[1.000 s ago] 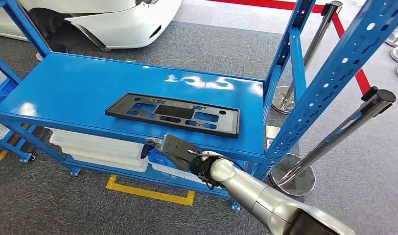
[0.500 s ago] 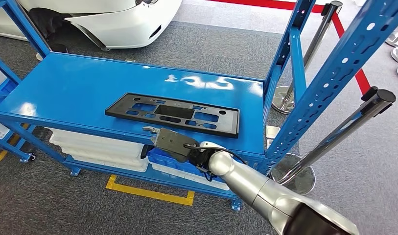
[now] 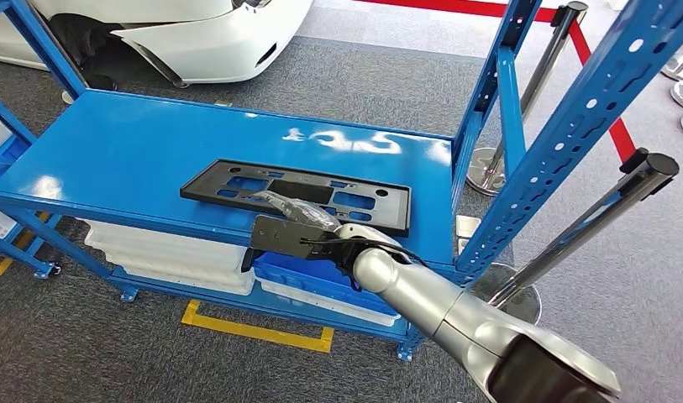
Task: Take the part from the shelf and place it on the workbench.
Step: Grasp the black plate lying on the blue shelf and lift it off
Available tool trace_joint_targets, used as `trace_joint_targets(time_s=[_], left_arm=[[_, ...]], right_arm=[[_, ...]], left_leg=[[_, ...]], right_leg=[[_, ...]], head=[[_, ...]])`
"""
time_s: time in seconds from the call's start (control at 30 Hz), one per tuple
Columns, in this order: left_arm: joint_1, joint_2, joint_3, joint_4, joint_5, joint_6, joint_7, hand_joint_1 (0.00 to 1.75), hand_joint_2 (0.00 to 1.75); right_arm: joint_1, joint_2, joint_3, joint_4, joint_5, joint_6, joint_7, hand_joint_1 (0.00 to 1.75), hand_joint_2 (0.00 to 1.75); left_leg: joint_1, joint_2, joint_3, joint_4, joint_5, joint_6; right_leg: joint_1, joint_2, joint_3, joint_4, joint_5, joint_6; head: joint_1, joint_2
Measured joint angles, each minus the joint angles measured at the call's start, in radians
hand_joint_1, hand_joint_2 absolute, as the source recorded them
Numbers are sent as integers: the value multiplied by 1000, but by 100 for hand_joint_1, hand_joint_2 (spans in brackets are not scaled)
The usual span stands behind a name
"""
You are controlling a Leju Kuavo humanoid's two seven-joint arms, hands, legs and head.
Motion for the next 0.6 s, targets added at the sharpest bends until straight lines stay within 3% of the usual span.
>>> trace_joint_targets(time_s=[0.17,0.3,0.6], left_arm=[[0,0,0,0,4,1,0,0,0],[0,0,0,0,2,1,0,0,0],[0,0,0,0,-9,-5,-2,0,0]], right_arm=[[-34,-4,2,0,114,-2,60,0,0],[-39,-5,2,0,143,0,70,0,175],[-44,-9,5,15,304,33,103,0,175]], left_leg=[[0,0,0,0,0,0],[0,0,0,0,0,0],[0,0,0,0,0,0]], right_leg=[[0,0,0,0,0,0],[0,0,0,0,0,-1],[0,0,0,0,0,-1]], head=[[0,0],[0,0],[0,0]])
